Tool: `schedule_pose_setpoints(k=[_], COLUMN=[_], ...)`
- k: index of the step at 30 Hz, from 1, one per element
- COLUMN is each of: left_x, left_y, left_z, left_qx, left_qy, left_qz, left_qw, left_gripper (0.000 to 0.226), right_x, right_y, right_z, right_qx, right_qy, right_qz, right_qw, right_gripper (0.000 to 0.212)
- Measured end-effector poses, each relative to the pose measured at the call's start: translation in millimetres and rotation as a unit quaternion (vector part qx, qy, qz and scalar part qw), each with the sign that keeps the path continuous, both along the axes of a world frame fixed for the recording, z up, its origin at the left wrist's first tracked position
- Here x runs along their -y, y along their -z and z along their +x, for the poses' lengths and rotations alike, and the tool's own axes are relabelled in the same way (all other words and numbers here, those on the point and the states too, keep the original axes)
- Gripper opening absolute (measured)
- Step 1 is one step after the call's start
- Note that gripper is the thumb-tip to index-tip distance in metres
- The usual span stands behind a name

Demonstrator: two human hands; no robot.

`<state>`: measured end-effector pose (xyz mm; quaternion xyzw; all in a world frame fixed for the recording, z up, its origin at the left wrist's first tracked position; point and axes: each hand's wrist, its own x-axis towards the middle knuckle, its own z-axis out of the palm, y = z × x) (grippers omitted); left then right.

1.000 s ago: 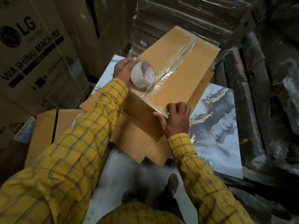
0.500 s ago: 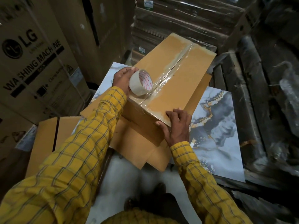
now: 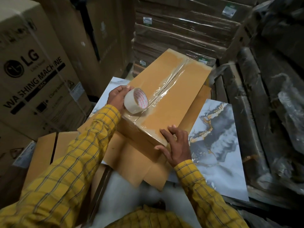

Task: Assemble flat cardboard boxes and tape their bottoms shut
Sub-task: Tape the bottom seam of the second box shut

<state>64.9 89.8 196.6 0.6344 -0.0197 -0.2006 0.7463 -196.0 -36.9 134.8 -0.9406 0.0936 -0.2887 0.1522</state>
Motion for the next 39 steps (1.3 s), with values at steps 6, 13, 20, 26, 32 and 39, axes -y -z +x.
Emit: schedule_pose_setpoints(k=[6, 13, 20, 26, 32, 39], left_x=[7.7, 37.8, 74.1, 86.5, 75.5, 46.2], left_y=[-6.3, -24.1, -47.4, -46.7, -52.4, -48.3], left_z=[-1.6, 16.3, 63.0, 92.9, 92.4, 54.3], left_qx=[-0.004, 0.001, 0.048, -0.004, -0.051, -0.066], left_qy=[-0.002, 0.05, 0.082, 0.083, 0.127, 0.119], left_qz=[0.005, 0.03, 0.093, 0.106, 0.14, 0.114], left_qw=[1.0, 0.998, 0.991, 0.991, 0.981, 0.984], left_gripper=[0.01, 0.029, 0.011, 0.009, 0.04, 0.025], right_x=[9.9, 13.0, 70.6, 109.3, 103.4, 92.1], right_y=[3.7, -30.5, -48.0, -50.5, -51.1, -51.4], right_z=[6.3, 14.0, 87.1, 126.6, 125.8, 96.2], right_qx=[0.004, 0.019, 0.092, -0.091, -0.109, -0.145], right_qy=[-0.012, -0.007, 0.199, 0.273, 0.277, 0.249], right_qz=[-0.019, 0.074, 0.139, 0.396, 0.426, 0.417], right_qw=[1.0, 0.997, 0.966, 0.872, 0.854, 0.862], right_gripper=[0.08, 0.061, 0.029, 0.071, 0.075, 0.078])
